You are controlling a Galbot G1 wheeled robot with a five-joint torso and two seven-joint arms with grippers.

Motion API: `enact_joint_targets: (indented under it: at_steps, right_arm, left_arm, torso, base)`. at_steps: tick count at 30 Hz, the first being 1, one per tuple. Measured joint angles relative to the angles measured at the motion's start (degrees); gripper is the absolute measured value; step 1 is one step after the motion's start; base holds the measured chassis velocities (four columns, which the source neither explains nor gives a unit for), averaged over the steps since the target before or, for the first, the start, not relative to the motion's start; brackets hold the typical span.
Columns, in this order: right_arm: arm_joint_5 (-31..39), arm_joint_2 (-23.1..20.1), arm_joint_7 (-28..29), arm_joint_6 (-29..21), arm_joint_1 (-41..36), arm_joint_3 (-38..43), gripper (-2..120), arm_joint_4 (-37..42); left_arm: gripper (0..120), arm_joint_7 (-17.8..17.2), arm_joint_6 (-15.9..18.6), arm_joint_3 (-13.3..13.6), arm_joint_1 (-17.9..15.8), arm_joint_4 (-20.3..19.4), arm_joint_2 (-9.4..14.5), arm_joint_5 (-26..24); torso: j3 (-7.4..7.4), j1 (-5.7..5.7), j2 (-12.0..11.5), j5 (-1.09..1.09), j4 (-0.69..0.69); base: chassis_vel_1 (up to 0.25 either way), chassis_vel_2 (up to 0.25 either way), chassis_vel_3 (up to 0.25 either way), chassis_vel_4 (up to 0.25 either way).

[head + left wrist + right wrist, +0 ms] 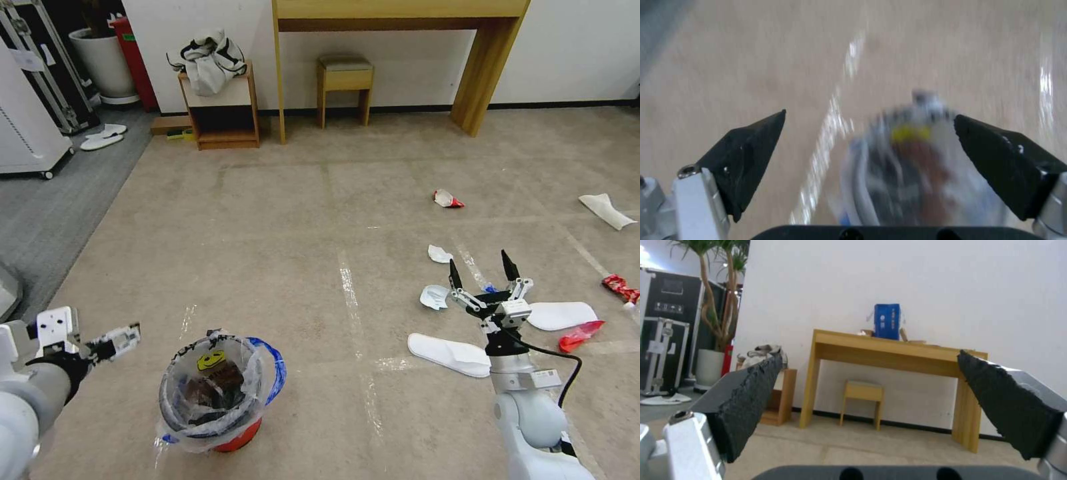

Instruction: Pick up the trash bin and place the garbage on the floor into it.

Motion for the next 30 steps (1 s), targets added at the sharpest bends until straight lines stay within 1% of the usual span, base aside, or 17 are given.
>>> enact_joint_targets:
  at_steps: [1, 2, 4, 5, 6, 7, 10, 11, 13, 14, 16, 17, 18, 24, 26, 28, 30]
  right_arm:
    - [0.0, 0.0, 0.0, 0.0, 0.0, 0.0, 100, 0.0]
    - [0.2, 0.0, -0.1, 0.1, 0.3, -0.1, 100, -0.3]
    - [0.4, -0.1, -0.3, 0.2, 0.6, -0.1, 100, -0.7]
    - [0.4, -0.1, -0.3, 0.2, 0.6, -0.1, 100, -0.7]
    - [0.4, 0.0, -0.4, 0.3, 0.7, -0.1, 100, -0.9]
    - [0.4, 0.0, -0.4, 0.3, 0.7, -0.1, 100, -0.9]
    - [0.6, 0.0, -0.6, 0.5, 0.8, -0.2, 100, -1.5]
    - [0.6, 0.0, -0.6, 0.5, 0.8, -0.2, 100, -1.5]
    - [0.7, 0.1, -0.7, 0.7, 0.9, 0.0, 100, -1.9]
    - [0.7, 0.1, -0.7, 0.7, 0.9, 0.0, 100, -1.9]
    - [0.8, 0.1, -0.9, 0.9, 0.9, 0.1, 100, -2.2]
    - [0.8, 0.1, -0.9, 0.9, 0.9, 0.1, 100, -2.2]
    - [0.8, 0.1, -1.1, 1.0, 0.8, 0.1, 100, -2.5]
    - [0.8, 0.4, -1.2, 1.2, 0.8, 0.1, 100, -2.7]
    - [0.7, 0.5, -1.2, 1.2, 0.8, 0.0, 100, -2.7]
    - [0.5, 0.8, -1.3, 1.2, 0.9, -0.1, 100, -2.6]
    - [0.4, 0.9, -1.3, 1.2, 0.9, -0.1, 100, -2.6]
  left_arm:
    - [100, 0.0, 0.0, 0.0, 0.0, 0.0, 0.0, 0.0]
    - [100, -3.5, -0.2, 1.1, -1.4, 0.0, 0.3, -6.7]
    - [100, -6.0, -0.2, 1.7, -2.7, 0.1, 0.4, -13.8]
    - [100, -6.0, -0.2, 1.7, -2.7, 0.1, 0.4, -13.8]
    - [100, -6.8, -0.2, 2.1, -3.0, 0.2, 0.3, -15.9]
    - [100, -6.8, -0.2, 2.1, -3.0, 0.2, 0.3, -15.9]
    - [100, -7.3, -0.2, 4.9, -3.9, 0.3, -0.2, -18.4]
    - [100, -7.3, -0.2, 4.9, -3.9, 0.3, -0.2, -18.4]
    - [100, -7.3, -0.2, 7.5, -6.0, 0.3, -1.1, -20.4]
    - [100, -7.3, -0.2, 7.5, -6.0, 0.3, -1.1, -20.4]
    - [100, -7.3, 0.0, 9.1, -7.1, 0.3, -1.8, -20.4]
    - [100, -7.3, 0.0, 9.1, -7.1, 0.3, -1.8, -20.4]
    - [100, -7.3, 0.0, 9.8, -7.8, 0.4, -1.9, -20.4]
    - [100, -7.1, 0.5, 10.9, -9.2, 0.4, -1.6, -20.8]
    - [100, -6.8, 0.8, 11.4, -9.2, 0.4, -1.7, -20.1]
    - [100, -6.0, 1.3, 12.2, -9.5, 1.6, -1.6, -18.3]
    - [100, -5.8, 1.5, 12.4, -9.7, 2.3, -1.3, -17.5]
  torso:
    - [0.0, 0.0, 0.0, 0.0, 0.0]
    - [0.0, 0.0, 0.0, -0.01, -0.01]
    - [0.0, 0.0, 0.0, -0.01, -0.02]
    - [0.0, 0.0, 0.0, -0.01, -0.02]
    - [0.0, 0.0, 0.0, 0.01, -0.02]
    - [0.0, 0.0, 0.0, 0.01, -0.02]
    - [0.0, 0.0, 0.0, 0.0, 0.0]
    - [0.0, 0.0, 0.0, 0.0, 0.0]
    - [0.0, 0.0, 0.0, 0.0, -0.02]
    - [0.0, 0.0, 0.0, 0.0, -0.02]
    - [0.0, 0.0, 0.0, 0.0, -0.02]
    - [0.0, 0.0, 0.0, 0.0, -0.02]
    - [0.0, 0.0, 0.0, 0.0, -0.01]
    - [0.0, 0.0, 0.0, 0.0, -0.02]
    - [0.0, 0.0, 0.0, 0.0, -0.01]
    - [0.0, 0.0, 0.0, 0.0, 0.0]
    - [0.0, 0.0, 0.0, 0.0, 0.0]
  base:
    - [0.0, 0.0, 0.0, 0.0]
    - [0.0, 0.0, 0.0, 0.0]
    - [0.0, 0.0, 0.0, 0.0]
    - [0.0, 0.0, 0.0, 0.0]
    - [0.0, 0.0, 0.0, 0.0]
    - [0.0, 0.0, 0.0, 0.0]
    - [0.0, 0.0, 0.0, 0.0]
    - [0.0, 0.0, 0.0, 0.0]
    - [0.0, 0.0, 0.0, 0.0]
    - [0.0, 0.0, 0.0, 0.0]
    - [0.0, 0.0, 0.0, 0.0]
    - [0.0, 0.0, 0.0, 0.0]
    - [0.0, 0.0, 0.0, 0.0]
    - [0.0, 0.0, 0.0, 0.0]
    - [0.0, 0.0, 0.0, 0.0]
    - [0.0, 0.0, 0.0, 0.0]
    - [0.0, 0.0, 0.0, 0.0]
